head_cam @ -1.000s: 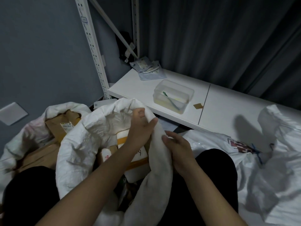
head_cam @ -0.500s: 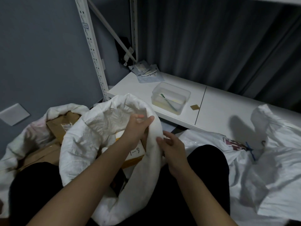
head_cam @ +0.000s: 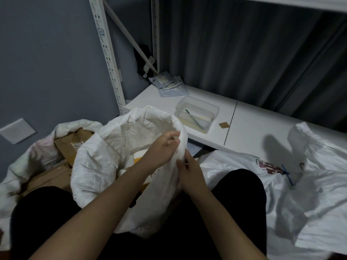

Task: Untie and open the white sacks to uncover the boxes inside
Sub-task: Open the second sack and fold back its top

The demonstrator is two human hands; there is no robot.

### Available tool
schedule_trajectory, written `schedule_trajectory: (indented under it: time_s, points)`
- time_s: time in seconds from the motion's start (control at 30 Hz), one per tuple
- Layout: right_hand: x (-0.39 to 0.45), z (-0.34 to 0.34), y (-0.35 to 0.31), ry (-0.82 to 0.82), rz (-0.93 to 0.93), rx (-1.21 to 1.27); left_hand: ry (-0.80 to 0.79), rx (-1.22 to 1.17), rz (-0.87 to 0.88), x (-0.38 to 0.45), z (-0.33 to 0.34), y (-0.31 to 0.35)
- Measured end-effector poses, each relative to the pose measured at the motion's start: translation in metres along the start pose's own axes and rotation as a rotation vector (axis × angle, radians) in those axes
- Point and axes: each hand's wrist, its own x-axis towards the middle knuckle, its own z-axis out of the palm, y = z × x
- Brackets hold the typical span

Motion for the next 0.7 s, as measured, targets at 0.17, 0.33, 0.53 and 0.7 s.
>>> schedule_trajectory:
  time_s: [0.17,0.33,0.53,0.7]
  points:
    - [0.006,-0.011,-0.008,-0.295,0.237,1.092,-0.037,0.114,-0.005,-0.013,-0.023,-0.006]
    - [-0.004,0.0,-0.011,0.152,0.089,0.413,0.098,0.224,0.021,-0.009,-0.022,-0.018]
    - [-0.014,0.02,-0.001,0.039,-0.02,0.08,0.106,0.151,0.091,-0.005,-0.012,-0.019]
    - [0.007,0.009,0.001,-0.064,0.186,0.756,0.01,0.187,0.2,-0.02,-0.021,-0.022]
